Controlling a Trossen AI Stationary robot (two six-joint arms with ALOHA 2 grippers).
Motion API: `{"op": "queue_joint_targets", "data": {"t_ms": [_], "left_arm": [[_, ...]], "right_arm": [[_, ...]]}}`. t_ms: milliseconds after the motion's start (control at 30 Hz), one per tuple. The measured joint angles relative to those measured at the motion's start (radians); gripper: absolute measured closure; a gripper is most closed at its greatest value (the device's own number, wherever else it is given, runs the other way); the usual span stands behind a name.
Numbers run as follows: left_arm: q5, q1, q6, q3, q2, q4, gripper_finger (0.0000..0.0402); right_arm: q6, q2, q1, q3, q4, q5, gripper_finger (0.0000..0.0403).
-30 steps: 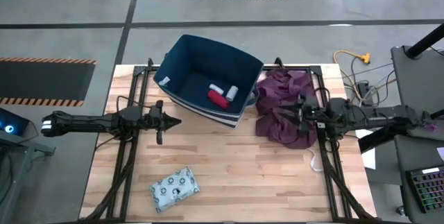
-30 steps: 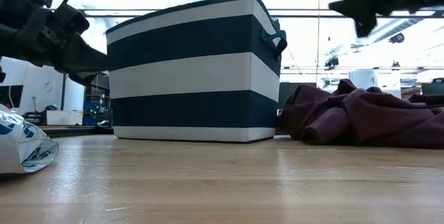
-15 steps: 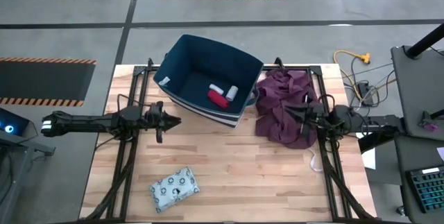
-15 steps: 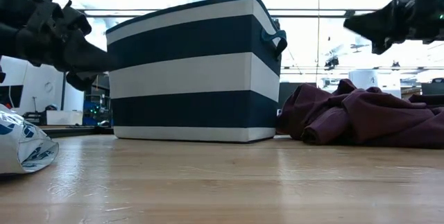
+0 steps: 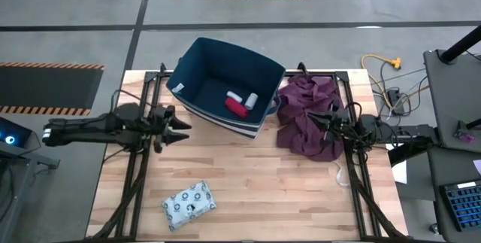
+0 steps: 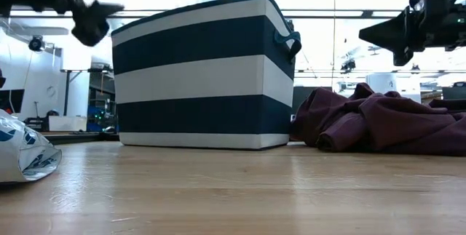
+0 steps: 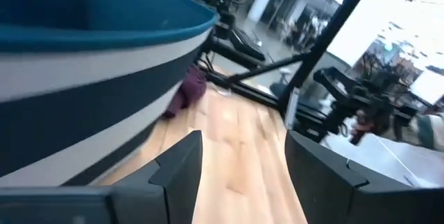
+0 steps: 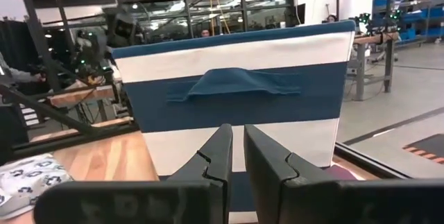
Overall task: Pick & place medical supplies in basket/bin
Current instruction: Put the white mailer bag into the blue bin
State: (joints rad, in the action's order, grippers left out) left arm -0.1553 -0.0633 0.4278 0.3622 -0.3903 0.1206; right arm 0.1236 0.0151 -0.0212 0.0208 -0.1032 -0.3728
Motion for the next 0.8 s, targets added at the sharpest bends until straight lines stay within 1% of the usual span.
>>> {"op": "queue_joint_targets", "data": {"t_ms": [167,433,600,800], "left_arm": [[-0.012,0.04,0.019,0.244,-0.148,0.235,0.0224],[-0.011,0.143,0.046,0.61,-0.469,0.596,0.0238],[-0.011,0.261,0.098,0.802,-0.684,0.762,0.0238],[-0.011,0.41,0.184,1.023,-0.926,0.931,0.0238]], "right_arm": [[-0.003,0.0,0.0,0.0,0.001,-0.024,0.0372],[0.004,0.0,0.0,0.001,0.001,-0.023,0.0372],[-0.003,0.0,0.0,0.001,0.001,-0.023,0.0372],[-0.074,0.0,0.0,0.001,0.002,-0.023,0.0372]]}}
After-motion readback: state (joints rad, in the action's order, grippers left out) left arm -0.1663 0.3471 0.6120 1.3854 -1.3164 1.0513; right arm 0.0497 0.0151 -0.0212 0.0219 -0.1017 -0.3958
